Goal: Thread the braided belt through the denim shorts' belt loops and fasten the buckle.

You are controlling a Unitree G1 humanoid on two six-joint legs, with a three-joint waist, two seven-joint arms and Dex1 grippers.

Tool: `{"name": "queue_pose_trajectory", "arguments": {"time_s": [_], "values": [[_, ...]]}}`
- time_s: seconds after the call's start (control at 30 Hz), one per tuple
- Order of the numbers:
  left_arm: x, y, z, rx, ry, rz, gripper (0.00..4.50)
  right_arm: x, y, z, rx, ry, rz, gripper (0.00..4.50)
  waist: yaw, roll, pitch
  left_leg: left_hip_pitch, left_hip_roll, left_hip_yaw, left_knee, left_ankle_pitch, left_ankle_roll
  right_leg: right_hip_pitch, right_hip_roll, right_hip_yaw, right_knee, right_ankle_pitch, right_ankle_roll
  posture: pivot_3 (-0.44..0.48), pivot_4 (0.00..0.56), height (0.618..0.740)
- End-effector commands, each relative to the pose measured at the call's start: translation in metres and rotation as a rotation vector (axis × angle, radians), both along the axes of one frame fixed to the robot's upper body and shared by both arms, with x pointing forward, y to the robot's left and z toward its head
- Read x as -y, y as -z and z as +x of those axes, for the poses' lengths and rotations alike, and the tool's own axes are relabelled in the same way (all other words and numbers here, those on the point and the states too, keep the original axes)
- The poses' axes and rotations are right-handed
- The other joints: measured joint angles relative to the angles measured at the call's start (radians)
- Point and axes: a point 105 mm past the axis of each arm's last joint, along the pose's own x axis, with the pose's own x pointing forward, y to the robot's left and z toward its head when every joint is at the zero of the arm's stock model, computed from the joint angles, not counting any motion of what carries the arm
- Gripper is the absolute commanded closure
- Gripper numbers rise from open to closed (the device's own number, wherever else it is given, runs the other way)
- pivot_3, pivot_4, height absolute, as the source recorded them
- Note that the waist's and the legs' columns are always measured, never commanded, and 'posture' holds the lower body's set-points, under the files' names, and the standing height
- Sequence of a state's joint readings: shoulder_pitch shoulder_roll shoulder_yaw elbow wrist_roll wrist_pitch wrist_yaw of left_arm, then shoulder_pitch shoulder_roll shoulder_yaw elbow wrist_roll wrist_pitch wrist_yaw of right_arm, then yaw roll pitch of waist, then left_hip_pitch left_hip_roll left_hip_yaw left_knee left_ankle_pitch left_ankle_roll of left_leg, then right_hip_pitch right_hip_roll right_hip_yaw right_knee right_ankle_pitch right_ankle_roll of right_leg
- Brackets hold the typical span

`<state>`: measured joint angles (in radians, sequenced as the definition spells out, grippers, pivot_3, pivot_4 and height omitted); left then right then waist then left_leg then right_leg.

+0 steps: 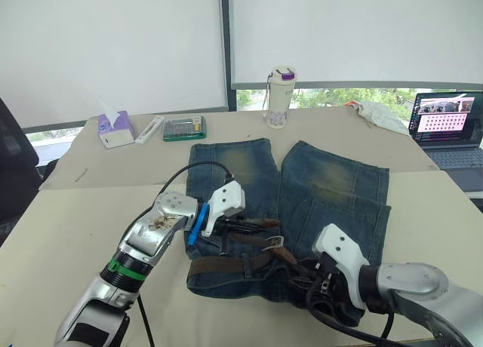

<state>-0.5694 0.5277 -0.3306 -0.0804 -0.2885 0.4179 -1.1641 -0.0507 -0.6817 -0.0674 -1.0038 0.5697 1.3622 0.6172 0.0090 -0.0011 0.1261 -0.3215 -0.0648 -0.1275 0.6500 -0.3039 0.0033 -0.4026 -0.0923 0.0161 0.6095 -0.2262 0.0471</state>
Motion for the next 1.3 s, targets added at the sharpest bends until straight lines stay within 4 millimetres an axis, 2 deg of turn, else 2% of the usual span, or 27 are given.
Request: {"name": "queue_pose_trajectory", "arguments": {"time_s": [0.03, 0.17, 0.33, 0.47, 0.6, 0.73, 0.83, 1.03, 1.17, 1.3], "values": [[-0.003, -0.007, -0.015, 0.026, 0.058, -0.007, 4.5, -0.011, -0.001, -0.01, 0.009, -0.026, 0.036, 2.0, 0.0, 0.0, 0.0, 0.0, 0.0, 0.0, 0.0, 0.0, 0.0, 0.0, 0.0, 0.0, 0.0, 0.0, 0.0, 0.0, 0.15, 0.74], [-0.01, 0.005, -0.024, 0.029, 0.096, 0.051, 4.5, -0.017, 0.009, -0.015, -0.011, -0.021, 0.035, 2.0, 0.0, 0.0, 0.0, 0.0, 0.0, 0.0, 0.0, 0.0, 0.0, 0.0, 0.0, 0.0, 0.0, 0.0, 0.0, 0.0, 0.15, 0.74], [-0.012, 0.01, -0.024, 0.059, 0.106, 0.081, 4.5, -0.004, 0.019, -0.001, 0.036, 0.069, -0.061, 2.0, 0.001, 0.0, 0.0, 0.0, 0.0, 0.0, 0.0, 0.0, 0.0, 0.0, 0.0, -0.001, 0.0, 0.0, 0.0, 0.0, 0.15, 0.74], [-0.013, 0.011, -0.024, 0.062, 0.106, 0.085, 4.5, -0.003, 0.014, -0.001, 0.054, 0.07, -0.037, 2.0, 0.0, 0.0, 0.0, 0.0, 0.0, 0.0, 0.0, 0.0, 0.0, 0.0, 0.0, -0.001, 0.0, 0.0, 0.0, 0.0, 0.15, 0.74], [-0.015, 0.011, -0.023, 0.054, 0.087, 0.082, 4.5, -0.011, -0.005, -0.014, 0.048, -0.022, 0.093, 2.0, 0.0, -0.001, 0.0, 0.0, 0.0, 0.0, 0.0, 0.0, 0.0, 0.0, 0.0, -0.001, 0.0, 0.0, 0.0, 0.0, 0.15, 0.74], [-0.015, 0.012, -0.022, 0.05, 0.078, 0.08, 4.5, -0.001, -0.015, 0.0, 0.163, 0.0, 0.023, 2.0, 0.0, -0.001, 0.0, 0.0, 0.0, 0.0, 0.0, 0.0, 0.0, 0.001, 0.0, -0.001, 0.0, 0.0, 0.001, 0.0, 0.15, 0.74], [-0.015, 0.011, -0.021, 0.052, 0.076, 0.078, 4.5, 0.005, -0.004, 0.007, 0.186, -0.006, -0.088, 2.0, 0.0, -0.001, 0.0, 0.0, 0.0, 0.0, 0.0, 0.0, 0.0, 0.001, 0.0, -0.001, 0.0, -0.002, 0.003, 0.0, 0.15, 0.74], [-0.014, 0.01, -0.02, 0.062, 0.071, 0.075, 4.5, 0.006, 0.015, 0.014, 0.204, -0.038, -0.186, 2.0, 0.0, -0.001, 0.001, 0.0, 0.0, 0.001, -0.001, 0.0, 0.0, 0.001, 0.0, -0.001, -0.001, -0.001, 0.002, 0.0, 0.15, 0.74], [-0.014, 0.006, -0.015, 0.102, 0.063, 0.073, 4.5, 0.006, 0.01, 0.026, 0.272, -0.006, -0.175, 2.0, 0.0, -0.001, 0.001, 0.0, 0.001, 0.001, 0.0, 0.0, 0.0, 0.001, 0.0, -0.001, -0.001, -0.001, 0.002, 0.0, 0.15, 0.74], [-0.003, -0.005, -0.006, 0.231, 0.086, 0.076, 4.5, 0.007, 0.007, 0.029, 0.291, 0.005, -0.168, 3.13, 0.004, -0.002, 0.001, 0.0, 0.001, 0.0, 0.0, 0.0, 0.0, 0.001, 0.0, -0.001, -0.001, 0.0, 0.001, 0.0, 0.15, 0.74]]}}
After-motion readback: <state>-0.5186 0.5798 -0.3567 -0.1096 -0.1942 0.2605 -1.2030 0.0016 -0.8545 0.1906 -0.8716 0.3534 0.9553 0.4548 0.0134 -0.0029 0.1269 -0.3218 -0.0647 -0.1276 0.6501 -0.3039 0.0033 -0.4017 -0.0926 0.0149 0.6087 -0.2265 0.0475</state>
